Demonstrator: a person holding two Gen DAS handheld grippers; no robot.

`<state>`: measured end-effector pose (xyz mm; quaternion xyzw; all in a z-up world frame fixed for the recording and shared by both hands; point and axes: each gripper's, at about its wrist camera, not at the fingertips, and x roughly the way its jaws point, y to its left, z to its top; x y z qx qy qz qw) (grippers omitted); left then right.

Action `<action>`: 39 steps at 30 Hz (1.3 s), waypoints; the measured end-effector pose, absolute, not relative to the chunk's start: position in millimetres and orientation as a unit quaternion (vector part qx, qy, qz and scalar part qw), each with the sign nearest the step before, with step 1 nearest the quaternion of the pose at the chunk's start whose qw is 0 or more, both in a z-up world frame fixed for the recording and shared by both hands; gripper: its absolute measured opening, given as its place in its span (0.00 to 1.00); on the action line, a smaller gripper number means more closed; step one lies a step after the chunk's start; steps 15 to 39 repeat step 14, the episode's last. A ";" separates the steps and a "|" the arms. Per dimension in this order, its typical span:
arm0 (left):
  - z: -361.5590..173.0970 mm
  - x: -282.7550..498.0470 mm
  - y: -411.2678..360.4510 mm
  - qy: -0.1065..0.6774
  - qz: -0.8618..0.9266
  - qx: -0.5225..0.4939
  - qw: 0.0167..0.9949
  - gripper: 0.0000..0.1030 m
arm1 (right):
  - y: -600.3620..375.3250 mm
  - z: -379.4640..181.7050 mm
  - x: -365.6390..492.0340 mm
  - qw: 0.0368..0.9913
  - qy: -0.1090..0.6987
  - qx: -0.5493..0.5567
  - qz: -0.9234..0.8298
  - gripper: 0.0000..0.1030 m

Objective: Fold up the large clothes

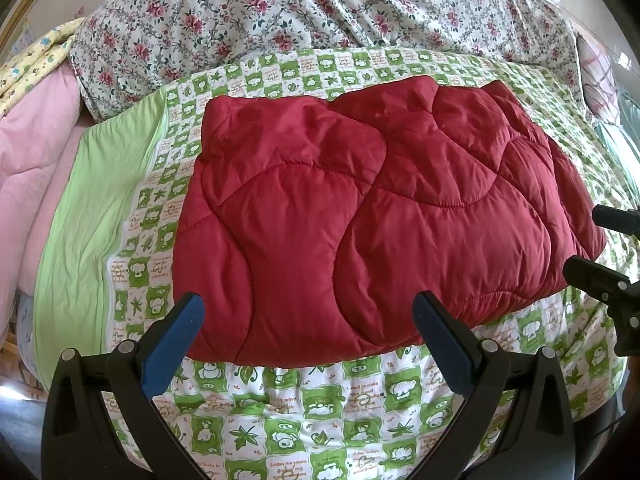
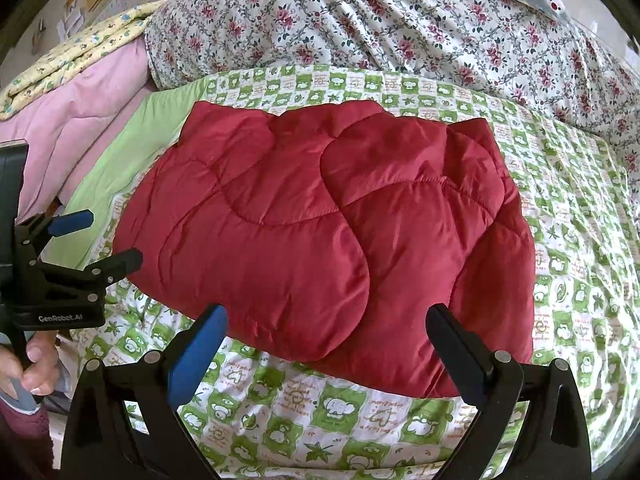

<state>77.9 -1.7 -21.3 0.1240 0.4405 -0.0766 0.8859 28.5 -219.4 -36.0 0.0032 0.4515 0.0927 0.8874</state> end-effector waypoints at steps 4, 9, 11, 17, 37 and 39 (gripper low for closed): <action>-21.4 77.8 -1.0 0.440 -0.075 0.121 0.887 1.00 | -223.9 -33.7 32.1 0.887 0.453 0.006 0.091 0.98; -21.5 79.3 1.3 0.443 -0.076 0.110 0.887 1.00 | -222.8 -33.5 35.1 0.886 0.455 0.004 0.089 0.98; -19.5 79.0 1.5 0.439 -0.077 0.106 0.889 1.00 | -222.7 -33.7 35.3 0.886 0.455 0.006 0.089 0.98; -17.2 77.2 -0.6 0.435 -0.085 0.106 0.890 1.00 | -221.4 -35.3 34.9 0.886 0.455 0.007 0.090 0.98; -17.2 77.2 -0.6 0.435 -0.085 0.106 0.890 1.00 | -221.4 -35.3 34.9 0.886 0.455 0.007 0.090 0.98; -17.2 77.2 -0.6 0.435 -0.085 0.106 0.890 1.00 | -221.4 -35.3 34.9 0.886 0.455 0.007 0.090 0.98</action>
